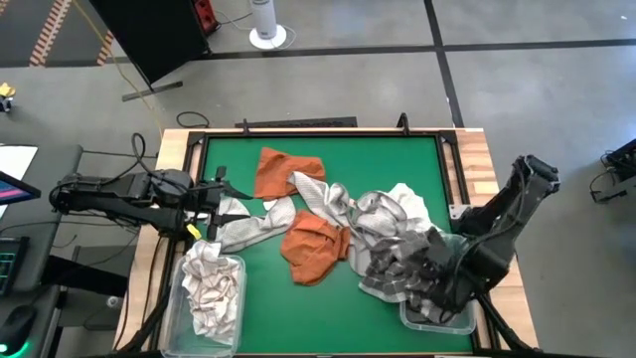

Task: Sort towels by color in basket
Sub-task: Put the gray squared towel into the right transparent bin

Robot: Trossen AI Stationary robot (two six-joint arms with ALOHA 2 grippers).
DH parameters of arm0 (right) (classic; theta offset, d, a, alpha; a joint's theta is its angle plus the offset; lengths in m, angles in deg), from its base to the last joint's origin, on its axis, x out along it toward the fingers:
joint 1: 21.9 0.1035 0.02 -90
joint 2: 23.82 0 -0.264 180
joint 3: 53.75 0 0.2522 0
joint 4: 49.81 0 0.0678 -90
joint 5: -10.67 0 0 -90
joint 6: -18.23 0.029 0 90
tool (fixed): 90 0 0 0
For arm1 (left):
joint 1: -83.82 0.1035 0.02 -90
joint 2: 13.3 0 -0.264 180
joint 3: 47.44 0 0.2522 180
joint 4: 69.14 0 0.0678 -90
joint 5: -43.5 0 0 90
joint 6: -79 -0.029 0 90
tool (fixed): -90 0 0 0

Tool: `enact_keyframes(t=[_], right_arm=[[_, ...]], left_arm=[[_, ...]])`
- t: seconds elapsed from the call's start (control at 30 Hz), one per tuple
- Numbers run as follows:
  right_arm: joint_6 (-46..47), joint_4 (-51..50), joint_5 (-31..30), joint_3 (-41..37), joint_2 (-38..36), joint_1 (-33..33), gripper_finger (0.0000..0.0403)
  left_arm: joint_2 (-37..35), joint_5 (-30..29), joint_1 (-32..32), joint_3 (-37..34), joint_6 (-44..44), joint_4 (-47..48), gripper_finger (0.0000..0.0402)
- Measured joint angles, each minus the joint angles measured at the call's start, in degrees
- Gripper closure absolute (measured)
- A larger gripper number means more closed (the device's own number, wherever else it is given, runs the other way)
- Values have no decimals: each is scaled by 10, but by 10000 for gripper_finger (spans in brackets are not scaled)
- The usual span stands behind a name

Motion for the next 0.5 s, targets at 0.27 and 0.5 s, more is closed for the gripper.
enact_keyframes(t=[0.27, 0.5], right_arm=[[4, 185, 13, -135, 17, -10, 382], [-16, 234, 48, -165, 56, -30, 358]], left_arm=[[0, 0, 0, 0, 1, -12, 194], [1, 0, 0, 0, -3, -7, 194]])
